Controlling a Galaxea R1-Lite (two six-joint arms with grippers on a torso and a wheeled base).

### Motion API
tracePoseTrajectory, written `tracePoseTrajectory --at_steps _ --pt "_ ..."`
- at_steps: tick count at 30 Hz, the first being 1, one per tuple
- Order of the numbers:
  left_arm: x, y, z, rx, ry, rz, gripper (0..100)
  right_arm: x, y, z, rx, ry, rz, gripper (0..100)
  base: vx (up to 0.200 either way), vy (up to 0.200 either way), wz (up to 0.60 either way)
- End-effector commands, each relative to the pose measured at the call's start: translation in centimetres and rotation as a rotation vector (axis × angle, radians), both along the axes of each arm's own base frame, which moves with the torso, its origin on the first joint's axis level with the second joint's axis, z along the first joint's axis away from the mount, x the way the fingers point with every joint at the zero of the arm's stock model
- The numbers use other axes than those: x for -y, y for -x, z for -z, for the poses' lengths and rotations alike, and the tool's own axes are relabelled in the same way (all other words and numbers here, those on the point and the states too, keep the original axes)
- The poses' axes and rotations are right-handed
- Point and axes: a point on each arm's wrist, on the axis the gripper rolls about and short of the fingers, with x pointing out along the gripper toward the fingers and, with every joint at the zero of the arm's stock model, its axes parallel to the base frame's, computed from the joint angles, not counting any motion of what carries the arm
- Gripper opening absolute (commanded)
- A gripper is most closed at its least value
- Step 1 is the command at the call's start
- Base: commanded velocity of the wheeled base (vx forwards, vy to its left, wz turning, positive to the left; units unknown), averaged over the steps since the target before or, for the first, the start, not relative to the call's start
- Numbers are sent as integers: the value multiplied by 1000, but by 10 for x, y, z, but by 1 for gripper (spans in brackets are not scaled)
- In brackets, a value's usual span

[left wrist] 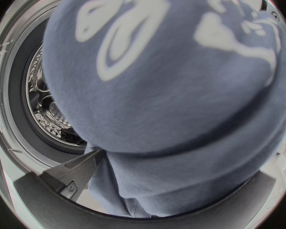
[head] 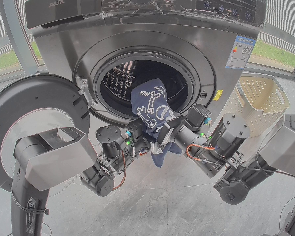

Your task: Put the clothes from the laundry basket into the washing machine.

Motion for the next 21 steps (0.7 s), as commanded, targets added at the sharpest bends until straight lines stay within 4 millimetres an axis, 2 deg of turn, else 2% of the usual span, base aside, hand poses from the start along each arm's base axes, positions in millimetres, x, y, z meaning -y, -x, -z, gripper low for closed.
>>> tracePoseTrajectory --at_steps 1,5,6,16,20,21 --pt "-2 -9 8 -7 2 -44 100 -1 1 1 -3 2 -2 0 0 0 0" --pt "-6 -13 10 -9 0 -62 100 0 1 -1 0 -4 -1 0 0 0 0" --pt "-6 -13 11 -10 -1 -62 0 0 1 -2 1 -5 -1 0 0 0 0" --pt "-8 -14 4 5 14 -68 0 7 1 0 -13 -1 9 0 0 0 0" --pt "-15 -14 -6 18 32 -79 0 16 2 0 -22 6 25 0 0 0 0" --pt "-18 -10 -15 23 50 -79 0 24 1 -2 -23 5 42 0 0 0 0"
